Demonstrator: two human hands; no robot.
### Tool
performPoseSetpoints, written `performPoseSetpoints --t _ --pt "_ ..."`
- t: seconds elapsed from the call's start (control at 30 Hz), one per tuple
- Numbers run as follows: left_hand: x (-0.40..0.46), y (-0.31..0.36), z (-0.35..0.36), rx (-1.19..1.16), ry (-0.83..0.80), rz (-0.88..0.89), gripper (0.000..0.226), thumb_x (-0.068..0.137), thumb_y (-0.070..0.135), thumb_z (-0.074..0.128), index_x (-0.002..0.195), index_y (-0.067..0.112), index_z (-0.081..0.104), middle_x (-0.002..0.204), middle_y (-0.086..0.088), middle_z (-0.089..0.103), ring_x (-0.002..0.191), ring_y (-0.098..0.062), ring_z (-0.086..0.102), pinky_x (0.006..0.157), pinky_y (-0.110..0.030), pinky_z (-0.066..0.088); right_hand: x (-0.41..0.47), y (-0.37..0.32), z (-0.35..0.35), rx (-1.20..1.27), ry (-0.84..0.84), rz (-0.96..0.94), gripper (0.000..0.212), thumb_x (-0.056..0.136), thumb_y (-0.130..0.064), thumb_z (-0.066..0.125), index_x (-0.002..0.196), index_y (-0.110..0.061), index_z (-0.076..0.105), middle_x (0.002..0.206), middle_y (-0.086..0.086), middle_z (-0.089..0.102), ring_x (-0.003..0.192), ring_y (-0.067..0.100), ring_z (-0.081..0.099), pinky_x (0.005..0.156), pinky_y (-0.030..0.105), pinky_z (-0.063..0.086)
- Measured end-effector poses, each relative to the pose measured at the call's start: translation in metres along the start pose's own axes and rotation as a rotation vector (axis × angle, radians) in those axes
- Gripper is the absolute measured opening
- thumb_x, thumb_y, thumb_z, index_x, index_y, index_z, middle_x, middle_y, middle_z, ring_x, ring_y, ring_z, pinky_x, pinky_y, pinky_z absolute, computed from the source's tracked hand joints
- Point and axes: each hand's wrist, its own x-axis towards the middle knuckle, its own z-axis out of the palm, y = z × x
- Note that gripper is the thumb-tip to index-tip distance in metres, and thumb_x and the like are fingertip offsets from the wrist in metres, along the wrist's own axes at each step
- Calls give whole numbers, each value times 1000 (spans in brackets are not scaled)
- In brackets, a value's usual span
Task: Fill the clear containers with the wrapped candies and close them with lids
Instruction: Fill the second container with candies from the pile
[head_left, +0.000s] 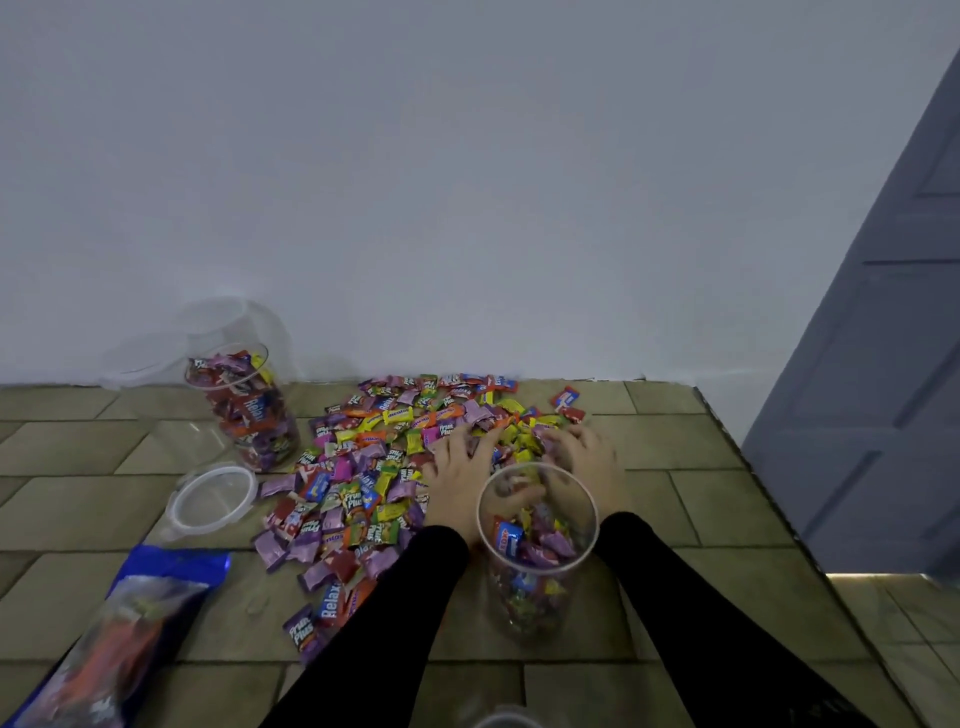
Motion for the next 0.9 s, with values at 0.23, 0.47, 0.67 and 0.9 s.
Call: performPoseSetpoints --t 0.23,0.47,0.67,0.9 --pt "19 2 15 136 25 26 109 54 87 5 149 36 23 157 -2 15 143 -29 13 113 -51 15 33 -6 15 -42 95 -17 37 96 -33 44 132 -27 50 144 4 38 138 26 27 110 46 27" --pt "35 2 23 156 90 -13 84 73 74 9 138 32 40 142 3 37 130 -23 32 103 -42 30 66 -11 21 -191 -131 110 56 97 -52 32 148 -28 28 159 12 11 146 35 4 112 55 15" --pt "44 2 15 63 31 -24 51 94 56 43 135 25 42 134 0 45 125 -24 42 98 -44 40 64 -13 28 -178 59 -38 42 99 -45 36 126 -20 57 121 8 57 110 30 50 84 40 43" --pt "38 6 -2 -36 121 -32 38 101 41 40 130 17 44 123 -3 52 111 -27 54 87 -40 40 58 -22 8 53 -5 92 31 97 -45 43 106 -20 60 91 4 67 86 25 62 61 28 38"
